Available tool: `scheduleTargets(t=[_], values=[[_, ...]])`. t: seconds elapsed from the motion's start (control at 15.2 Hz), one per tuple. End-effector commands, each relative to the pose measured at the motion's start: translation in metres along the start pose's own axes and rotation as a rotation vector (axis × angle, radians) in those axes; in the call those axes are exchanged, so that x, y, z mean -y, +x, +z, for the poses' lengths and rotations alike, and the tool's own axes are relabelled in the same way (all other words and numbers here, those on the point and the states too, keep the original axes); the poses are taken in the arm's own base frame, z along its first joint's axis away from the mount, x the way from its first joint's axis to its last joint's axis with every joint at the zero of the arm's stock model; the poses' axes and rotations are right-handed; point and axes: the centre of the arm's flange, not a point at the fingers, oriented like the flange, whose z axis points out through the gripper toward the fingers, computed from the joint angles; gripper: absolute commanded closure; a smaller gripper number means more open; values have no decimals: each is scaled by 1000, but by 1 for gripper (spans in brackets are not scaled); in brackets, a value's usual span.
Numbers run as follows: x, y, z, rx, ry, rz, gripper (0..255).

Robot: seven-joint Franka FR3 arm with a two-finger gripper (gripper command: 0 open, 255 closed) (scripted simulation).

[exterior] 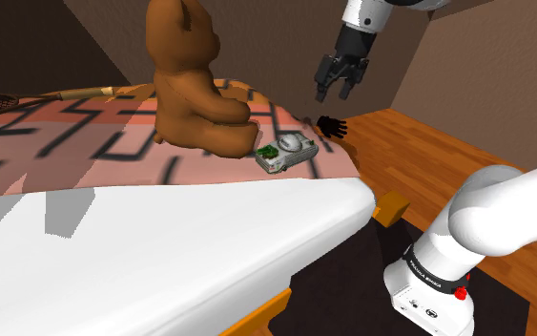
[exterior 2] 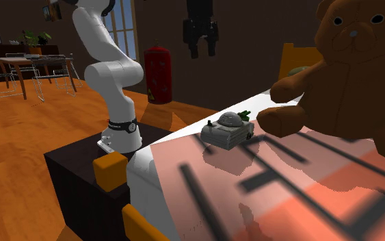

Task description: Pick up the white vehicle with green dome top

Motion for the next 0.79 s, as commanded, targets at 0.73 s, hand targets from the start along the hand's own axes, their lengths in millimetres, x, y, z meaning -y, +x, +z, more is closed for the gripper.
scheduleTargets(t=[0.73], values=[[90, 92, 132, 82, -41, 26, 0]])
